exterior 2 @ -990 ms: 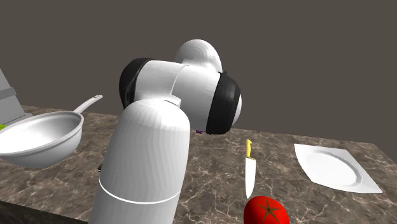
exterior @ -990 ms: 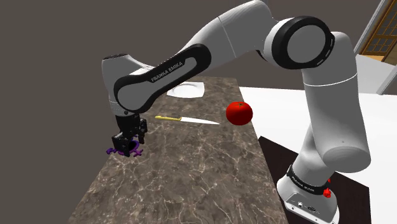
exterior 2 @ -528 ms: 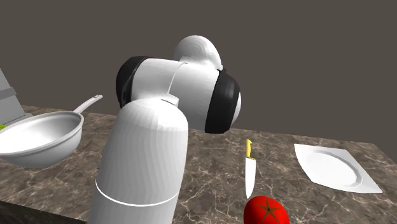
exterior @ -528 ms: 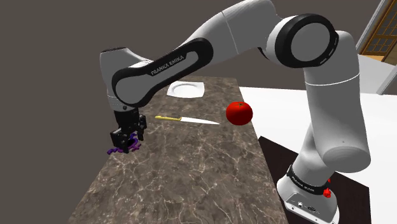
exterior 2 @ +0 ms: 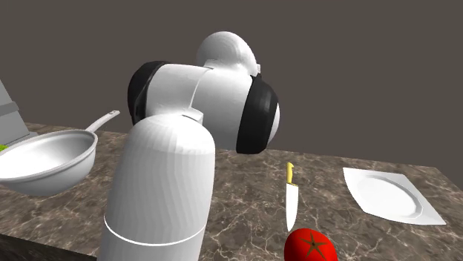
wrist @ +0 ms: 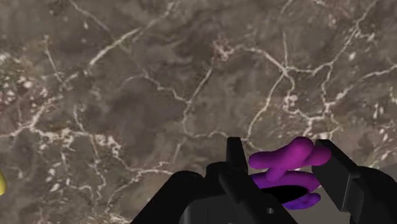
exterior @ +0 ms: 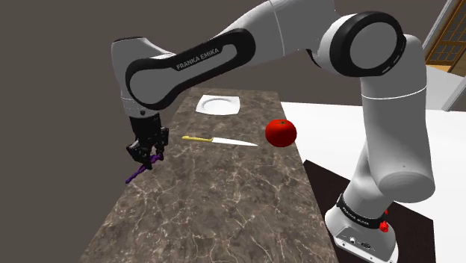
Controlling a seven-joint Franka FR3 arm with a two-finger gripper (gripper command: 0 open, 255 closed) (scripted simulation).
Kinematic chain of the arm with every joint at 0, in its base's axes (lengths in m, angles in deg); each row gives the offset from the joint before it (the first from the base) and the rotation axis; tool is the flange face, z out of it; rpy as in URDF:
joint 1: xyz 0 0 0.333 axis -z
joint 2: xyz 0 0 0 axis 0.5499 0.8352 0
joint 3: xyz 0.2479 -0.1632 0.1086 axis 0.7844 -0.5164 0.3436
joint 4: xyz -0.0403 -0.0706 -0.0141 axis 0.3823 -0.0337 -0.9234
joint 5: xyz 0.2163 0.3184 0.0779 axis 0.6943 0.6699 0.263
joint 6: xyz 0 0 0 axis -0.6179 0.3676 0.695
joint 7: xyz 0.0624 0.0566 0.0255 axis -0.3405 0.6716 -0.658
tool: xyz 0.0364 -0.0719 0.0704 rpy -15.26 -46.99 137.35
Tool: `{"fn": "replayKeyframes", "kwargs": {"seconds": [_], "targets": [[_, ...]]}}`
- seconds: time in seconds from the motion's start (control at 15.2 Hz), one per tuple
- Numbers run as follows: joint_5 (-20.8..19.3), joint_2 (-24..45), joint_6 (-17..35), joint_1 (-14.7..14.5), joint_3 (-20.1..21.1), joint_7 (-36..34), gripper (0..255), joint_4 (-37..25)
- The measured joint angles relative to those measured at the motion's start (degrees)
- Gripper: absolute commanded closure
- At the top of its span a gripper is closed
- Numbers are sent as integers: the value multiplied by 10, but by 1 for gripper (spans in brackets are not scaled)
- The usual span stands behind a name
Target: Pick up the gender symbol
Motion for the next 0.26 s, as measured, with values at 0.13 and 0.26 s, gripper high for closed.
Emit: {"fn": "replayKeyframes", "kwargs": {"seconds": [0.13, 0.26], "targets": [[1, -3, -14, 0, 1, 0, 255, -11], [2, -6, -24, 0, 1, 0, 255, -19]]}}
